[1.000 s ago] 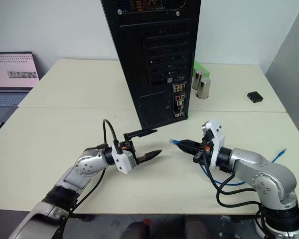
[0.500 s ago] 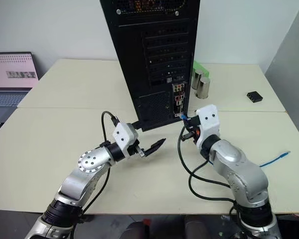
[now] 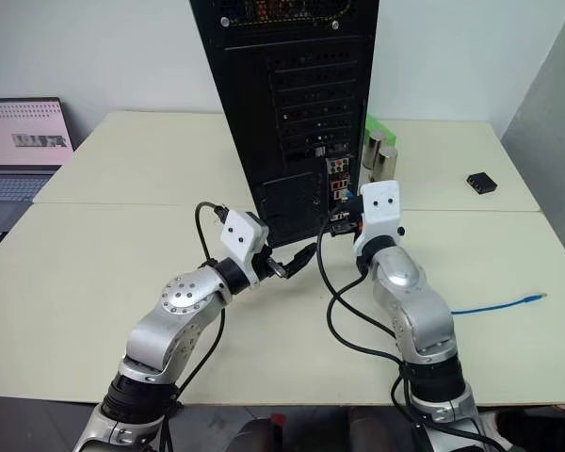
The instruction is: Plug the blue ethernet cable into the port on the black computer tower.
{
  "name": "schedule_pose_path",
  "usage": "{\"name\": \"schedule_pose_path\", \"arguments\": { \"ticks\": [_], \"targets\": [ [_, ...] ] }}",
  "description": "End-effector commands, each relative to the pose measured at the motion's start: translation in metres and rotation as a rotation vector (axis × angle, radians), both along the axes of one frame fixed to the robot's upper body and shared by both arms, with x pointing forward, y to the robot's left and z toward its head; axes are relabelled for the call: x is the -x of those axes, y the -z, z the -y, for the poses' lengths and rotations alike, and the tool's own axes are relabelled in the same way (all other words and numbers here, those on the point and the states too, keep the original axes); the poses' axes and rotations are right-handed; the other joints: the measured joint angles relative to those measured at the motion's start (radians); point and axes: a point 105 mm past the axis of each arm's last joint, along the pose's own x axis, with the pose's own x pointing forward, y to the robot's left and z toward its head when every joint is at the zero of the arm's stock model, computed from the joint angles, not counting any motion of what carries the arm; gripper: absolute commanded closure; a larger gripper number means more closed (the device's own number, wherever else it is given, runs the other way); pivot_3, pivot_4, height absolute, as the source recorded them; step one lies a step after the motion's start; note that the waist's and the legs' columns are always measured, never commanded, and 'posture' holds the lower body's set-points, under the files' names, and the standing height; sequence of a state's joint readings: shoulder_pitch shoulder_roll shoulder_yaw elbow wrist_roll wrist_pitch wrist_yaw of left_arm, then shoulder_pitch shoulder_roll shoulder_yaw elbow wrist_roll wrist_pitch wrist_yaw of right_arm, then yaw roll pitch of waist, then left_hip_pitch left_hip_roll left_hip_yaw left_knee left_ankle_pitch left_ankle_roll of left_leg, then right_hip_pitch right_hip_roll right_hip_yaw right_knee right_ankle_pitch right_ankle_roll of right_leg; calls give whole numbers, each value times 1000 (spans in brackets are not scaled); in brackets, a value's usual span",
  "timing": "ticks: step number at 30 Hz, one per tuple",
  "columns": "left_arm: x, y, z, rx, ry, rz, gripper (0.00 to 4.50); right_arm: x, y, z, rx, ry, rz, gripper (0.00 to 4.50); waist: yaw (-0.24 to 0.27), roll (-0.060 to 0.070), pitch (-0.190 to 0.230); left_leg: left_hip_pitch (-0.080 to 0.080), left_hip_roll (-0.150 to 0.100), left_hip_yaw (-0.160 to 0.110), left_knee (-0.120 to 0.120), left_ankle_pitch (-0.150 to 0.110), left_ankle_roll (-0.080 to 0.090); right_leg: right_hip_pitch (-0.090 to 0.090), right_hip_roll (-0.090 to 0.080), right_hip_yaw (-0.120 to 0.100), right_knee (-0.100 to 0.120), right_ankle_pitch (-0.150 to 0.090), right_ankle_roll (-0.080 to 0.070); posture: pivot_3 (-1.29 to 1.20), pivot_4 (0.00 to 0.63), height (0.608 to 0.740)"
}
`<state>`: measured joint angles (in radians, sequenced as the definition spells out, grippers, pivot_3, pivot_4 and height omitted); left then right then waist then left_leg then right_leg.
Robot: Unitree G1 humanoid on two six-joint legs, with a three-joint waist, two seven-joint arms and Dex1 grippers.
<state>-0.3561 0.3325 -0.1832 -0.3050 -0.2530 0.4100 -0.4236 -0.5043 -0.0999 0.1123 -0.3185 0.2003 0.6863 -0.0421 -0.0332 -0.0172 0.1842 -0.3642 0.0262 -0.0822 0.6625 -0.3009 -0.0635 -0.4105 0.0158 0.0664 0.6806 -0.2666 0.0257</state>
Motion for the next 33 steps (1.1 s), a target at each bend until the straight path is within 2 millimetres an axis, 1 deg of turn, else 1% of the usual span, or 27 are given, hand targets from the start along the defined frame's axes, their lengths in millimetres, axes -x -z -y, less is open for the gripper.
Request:
{"name": "schedule_pose_path", "arguments": {
  "ticks": [1, 9, 22, 33],
  "targets": [
    [6, -14, 3, 3, 8, 67, 55, -1, -16, -8, -12, -33, 63, 4500, 0, 0, 0, 0, 0, 0, 0, 0, 0, 0, 0, 0, 0, 0, 0, 0, 150, 740],
    [2, -13, -4, -4, -33, 73, 55, -8, -16, -12, -8, -47, 62, 4500, 0, 0, 0, 0, 0, 0, 0, 0, 0, 0, 0, 0, 0, 0, 0, 0, 150, 740],
    [1, -12, -4, -9, -30, 70, 55, -15, -14, -8, 1, -29, 70, 4500, 0, 0, 0, 0, 0, 0, 0, 0, 0, 0, 0, 0, 0, 0, 0, 0, 150, 740],
    [0, -11, -3, -13, -28, 69, 55, -18, -16, -10, 5, -41, 79, 4500, -1, 0, 0, 0, 0, 0, 0, 0, 0, 0, 0, 1, 0, 0, 0, 0, 150, 740]
  ]
}}
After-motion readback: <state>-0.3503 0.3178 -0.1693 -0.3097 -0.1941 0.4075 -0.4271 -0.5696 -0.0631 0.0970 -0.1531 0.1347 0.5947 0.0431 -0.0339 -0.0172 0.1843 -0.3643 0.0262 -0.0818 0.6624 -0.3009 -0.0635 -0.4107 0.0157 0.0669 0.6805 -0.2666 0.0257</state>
